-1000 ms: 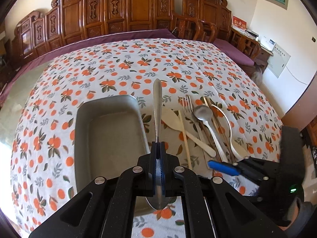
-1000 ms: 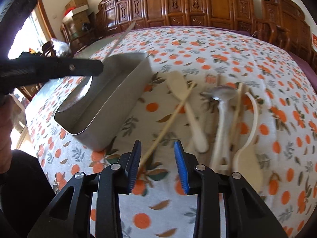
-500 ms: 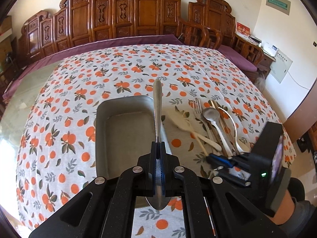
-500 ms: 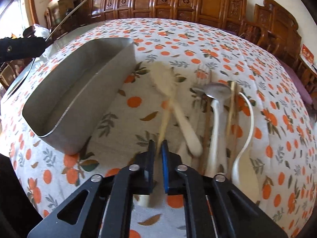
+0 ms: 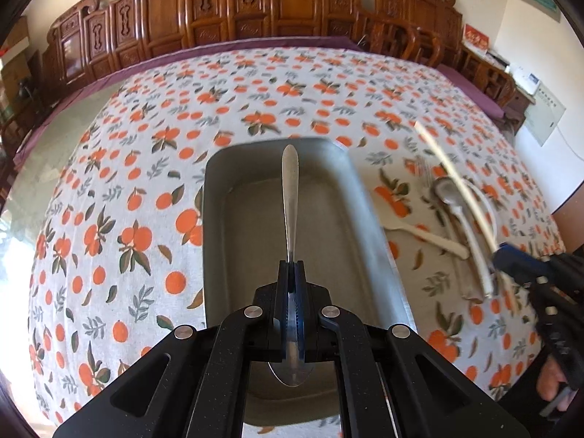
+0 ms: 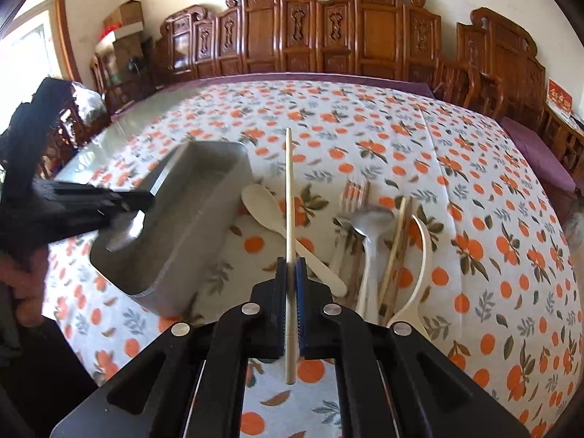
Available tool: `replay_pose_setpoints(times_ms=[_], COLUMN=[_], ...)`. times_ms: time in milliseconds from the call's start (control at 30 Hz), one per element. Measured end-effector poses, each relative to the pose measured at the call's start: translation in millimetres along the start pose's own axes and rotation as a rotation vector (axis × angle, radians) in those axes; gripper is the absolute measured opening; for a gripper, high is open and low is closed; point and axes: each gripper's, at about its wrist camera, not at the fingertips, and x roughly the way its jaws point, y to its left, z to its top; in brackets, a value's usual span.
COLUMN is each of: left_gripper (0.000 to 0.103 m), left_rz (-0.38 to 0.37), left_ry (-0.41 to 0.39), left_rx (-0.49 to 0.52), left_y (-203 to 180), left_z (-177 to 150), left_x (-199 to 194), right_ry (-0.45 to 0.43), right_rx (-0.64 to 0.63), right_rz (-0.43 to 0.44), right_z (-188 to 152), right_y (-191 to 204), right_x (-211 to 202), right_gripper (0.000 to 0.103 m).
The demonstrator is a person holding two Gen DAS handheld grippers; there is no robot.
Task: Organize utensils
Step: 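Carry the metal spoon into the grey tray with left tool while right tool grasps a chopstick, then lower the wooden chopstick into the tray and open the right tool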
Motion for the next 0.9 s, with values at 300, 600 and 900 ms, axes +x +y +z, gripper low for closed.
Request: replay_pose_setpoints(times_ms=[300,600,900], left_gripper=[0.002,0.002,0.002], left_rz=[0.012,0.004,0.015], left_ry=[0.055,0.051,-0.036], left_rx=[0.008,0.004,-0.058], left_y=[2,4,32], left_z=[-3,-1,0], left_x=[21,23,-8], right_ry=[-0.006,0.01,0.048], right_rx=[-0.031,-0.032,0.012], right_rz=[0.037,0.037,0.138], right_z=[9,13,27], right_y=[17,21,50], right_x=[-5,1,17], right_gripper=[0.006,0.006,0.006])
